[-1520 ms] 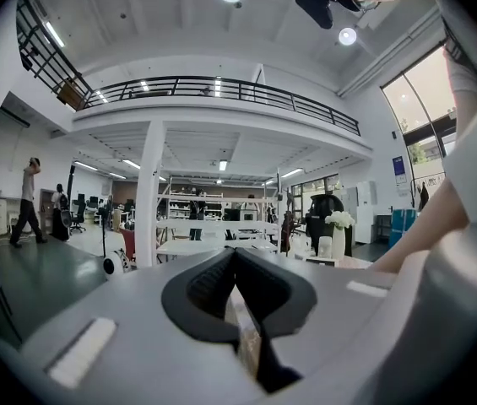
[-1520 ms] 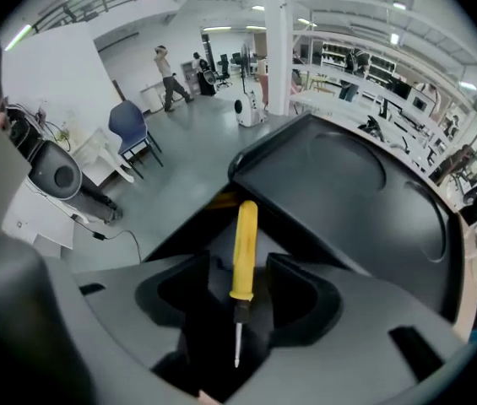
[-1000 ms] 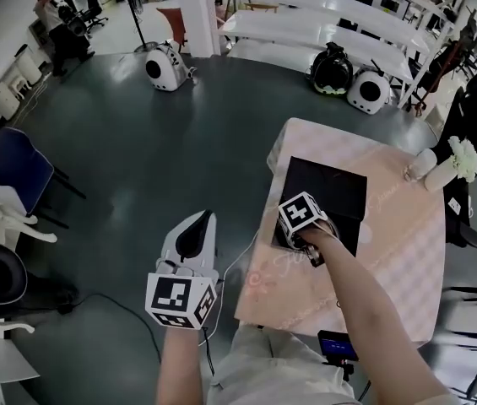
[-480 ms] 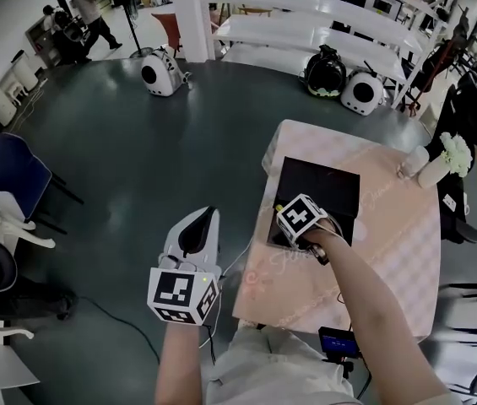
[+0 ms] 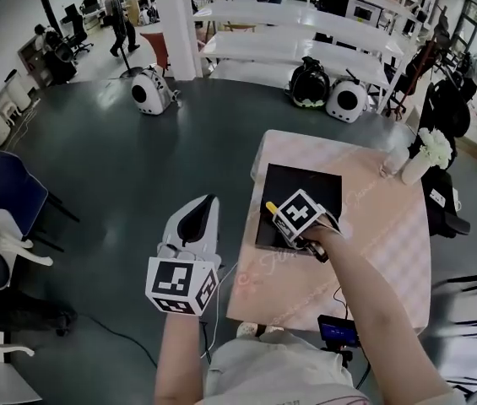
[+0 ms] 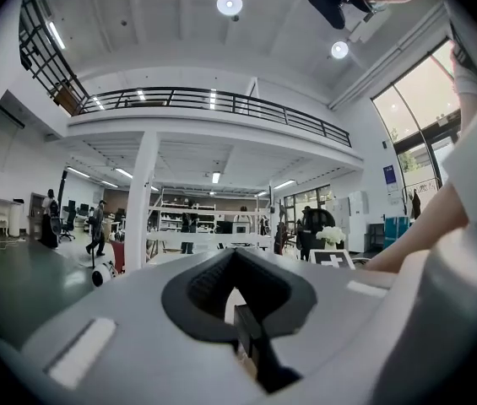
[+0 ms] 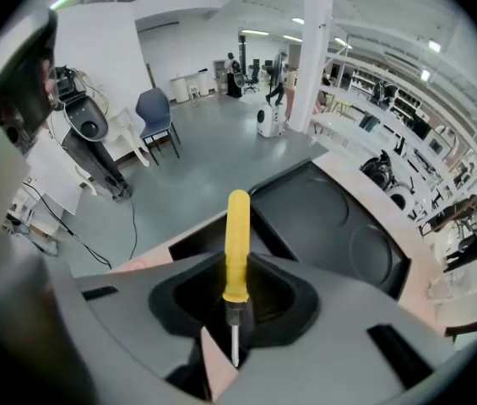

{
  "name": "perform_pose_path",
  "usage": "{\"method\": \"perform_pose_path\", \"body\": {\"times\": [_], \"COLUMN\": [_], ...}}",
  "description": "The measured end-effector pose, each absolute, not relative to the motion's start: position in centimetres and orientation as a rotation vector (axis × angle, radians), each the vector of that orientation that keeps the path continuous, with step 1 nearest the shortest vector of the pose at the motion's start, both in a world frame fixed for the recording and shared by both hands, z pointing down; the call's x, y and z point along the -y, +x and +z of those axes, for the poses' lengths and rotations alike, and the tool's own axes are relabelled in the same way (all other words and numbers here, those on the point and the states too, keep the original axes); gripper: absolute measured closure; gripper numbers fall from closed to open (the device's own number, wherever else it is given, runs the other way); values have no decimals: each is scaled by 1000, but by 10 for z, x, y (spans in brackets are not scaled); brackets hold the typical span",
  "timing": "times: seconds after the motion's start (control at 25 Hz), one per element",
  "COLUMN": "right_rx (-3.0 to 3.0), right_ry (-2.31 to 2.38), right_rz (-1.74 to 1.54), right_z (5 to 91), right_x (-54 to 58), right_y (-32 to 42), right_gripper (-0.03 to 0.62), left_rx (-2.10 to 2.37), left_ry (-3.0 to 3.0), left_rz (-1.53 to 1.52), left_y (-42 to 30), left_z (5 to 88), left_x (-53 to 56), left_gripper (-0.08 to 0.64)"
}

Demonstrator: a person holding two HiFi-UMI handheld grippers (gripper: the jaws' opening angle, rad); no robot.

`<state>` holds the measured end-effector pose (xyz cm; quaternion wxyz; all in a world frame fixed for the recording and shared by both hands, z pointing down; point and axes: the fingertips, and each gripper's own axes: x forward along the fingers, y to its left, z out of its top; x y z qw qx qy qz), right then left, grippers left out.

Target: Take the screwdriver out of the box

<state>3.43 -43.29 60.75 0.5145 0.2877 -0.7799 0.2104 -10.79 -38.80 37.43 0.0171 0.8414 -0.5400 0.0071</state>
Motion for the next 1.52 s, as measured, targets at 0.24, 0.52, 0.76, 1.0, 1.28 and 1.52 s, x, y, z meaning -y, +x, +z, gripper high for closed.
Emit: {"method": "perform_pose_path", "body": {"times": [0.24, 0.52, 0.76, 1.0, 1.28, 1.52], "right_rx": [1995, 2115, 2220, 2330, 2404, 2335], "right_ry": [774, 907, 1036, 1249, 1572, 1814], "right_rz": [436, 383, 311, 191, 82, -94], "right_z": [544, 482, 436, 381, 329, 290], "right_x": [436, 431, 425, 416, 397, 366], "right_y": [42, 57, 74, 99, 145, 182], "right_gripper": [506, 506, 506, 506, 506, 506], "left_rx": [1647, 1593, 1567, 1569, 1594, 1600], "left_ry": [2679, 2752, 2788, 2801, 2832, 2864], "left_rz": [-50, -90, -123, -175, -229, -266], "left_y": [-87, -64, -54, -52, -52, -49], "left_z": [349, 331, 319, 307, 287, 272], "left_x": [395, 398, 404, 402, 393, 388], "left_gripper": [551, 551, 551, 551, 551, 551]}}
